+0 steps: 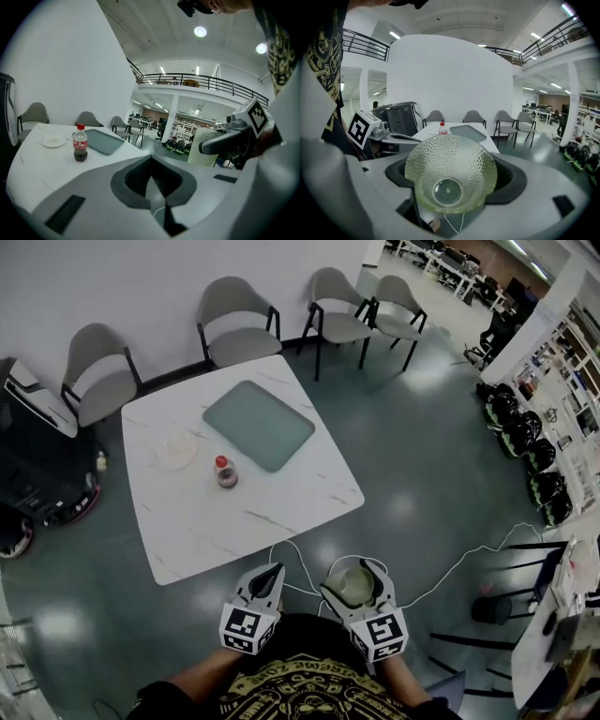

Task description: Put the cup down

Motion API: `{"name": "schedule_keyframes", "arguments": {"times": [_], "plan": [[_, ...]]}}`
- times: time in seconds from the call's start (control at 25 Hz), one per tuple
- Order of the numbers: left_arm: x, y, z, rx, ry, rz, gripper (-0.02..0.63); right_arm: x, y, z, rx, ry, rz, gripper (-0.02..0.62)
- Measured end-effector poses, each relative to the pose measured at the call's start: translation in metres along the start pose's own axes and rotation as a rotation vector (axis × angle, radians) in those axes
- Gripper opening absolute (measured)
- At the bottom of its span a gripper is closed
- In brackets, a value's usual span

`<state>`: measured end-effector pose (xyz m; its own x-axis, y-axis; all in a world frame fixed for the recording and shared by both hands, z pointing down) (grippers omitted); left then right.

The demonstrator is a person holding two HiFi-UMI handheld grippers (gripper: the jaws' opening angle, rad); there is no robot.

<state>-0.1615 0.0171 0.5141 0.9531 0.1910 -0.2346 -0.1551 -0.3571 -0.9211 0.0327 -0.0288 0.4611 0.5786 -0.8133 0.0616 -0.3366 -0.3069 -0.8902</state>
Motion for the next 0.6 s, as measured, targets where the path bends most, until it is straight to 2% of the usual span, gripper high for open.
{"name": "schedule_keyframes", "arguments": {"times": [0.28,0.6], "plan": [[-0.022,0.007,0.019,0.013,0.047,0.017,-0.005,-0.011,0.002,-0.016,-0.011,0.033,0.020,0.408],[-0.031,0.018,0.031,0.055,0.087,0.045,-0.005,-0.015,0.026,-0.023,0.000,0.050,0.077,0.408]]}}
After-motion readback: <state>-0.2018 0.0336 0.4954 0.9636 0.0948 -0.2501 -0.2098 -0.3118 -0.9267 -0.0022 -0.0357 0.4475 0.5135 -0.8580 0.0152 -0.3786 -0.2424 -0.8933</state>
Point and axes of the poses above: the fingertips, and each gripper's own axes: z backward along the fingers, x to its right, y out of its top, the point moved 7 cm from there along z, backward along the fingers, and after that the axes turned 7 degrees about y, right-handed, at the moved point
